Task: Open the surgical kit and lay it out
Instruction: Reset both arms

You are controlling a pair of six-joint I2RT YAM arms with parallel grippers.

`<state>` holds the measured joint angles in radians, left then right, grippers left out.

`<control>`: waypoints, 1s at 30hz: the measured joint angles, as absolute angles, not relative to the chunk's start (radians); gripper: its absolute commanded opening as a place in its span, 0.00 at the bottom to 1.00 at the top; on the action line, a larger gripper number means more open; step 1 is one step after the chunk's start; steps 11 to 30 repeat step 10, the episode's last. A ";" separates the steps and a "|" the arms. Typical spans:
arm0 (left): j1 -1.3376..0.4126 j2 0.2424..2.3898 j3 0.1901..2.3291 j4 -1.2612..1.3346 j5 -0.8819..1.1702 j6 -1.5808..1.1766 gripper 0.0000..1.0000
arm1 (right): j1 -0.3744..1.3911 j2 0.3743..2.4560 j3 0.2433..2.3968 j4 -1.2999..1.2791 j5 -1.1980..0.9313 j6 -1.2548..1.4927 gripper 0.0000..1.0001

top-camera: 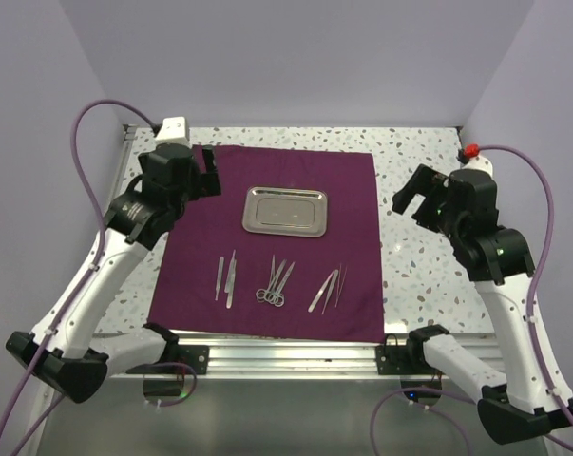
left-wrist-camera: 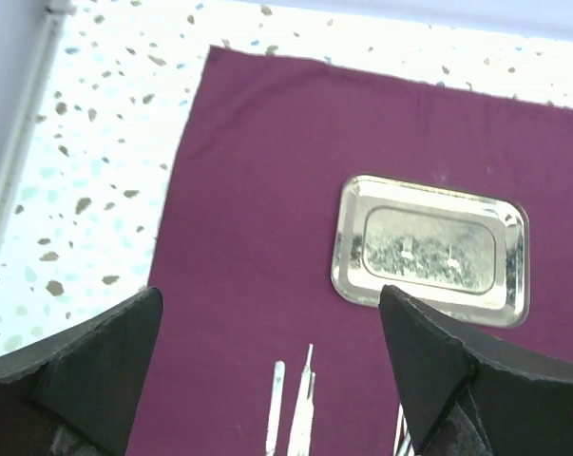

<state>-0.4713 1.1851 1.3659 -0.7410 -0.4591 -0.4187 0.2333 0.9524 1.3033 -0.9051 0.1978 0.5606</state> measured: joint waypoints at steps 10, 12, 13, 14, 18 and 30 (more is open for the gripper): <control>-0.438 1.179 1.312 -0.643 -0.477 -0.328 1.00 | 0.233 0.924 1.284 -0.909 0.219 0.557 0.98; -0.438 1.179 1.312 -0.643 -0.477 -0.328 1.00 | 0.233 0.924 1.284 -0.909 0.219 0.557 0.98; -0.438 1.179 1.312 -0.643 -0.477 -0.328 1.00 | 0.233 0.924 1.284 -0.909 0.219 0.557 0.98; -0.438 1.179 1.312 -0.643 -0.477 -0.328 1.00 | 0.233 0.924 1.284 -0.909 0.219 0.557 0.98; -0.438 1.179 1.312 -0.643 -0.477 -0.328 1.00 | 0.233 0.924 1.284 -0.909 0.219 0.557 0.98; -0.438 1.179 1.312 -0.643 -0.477 -0.328 1.00 | 0.233 0.924 1.284 -0.909 0.219 0.557 0.98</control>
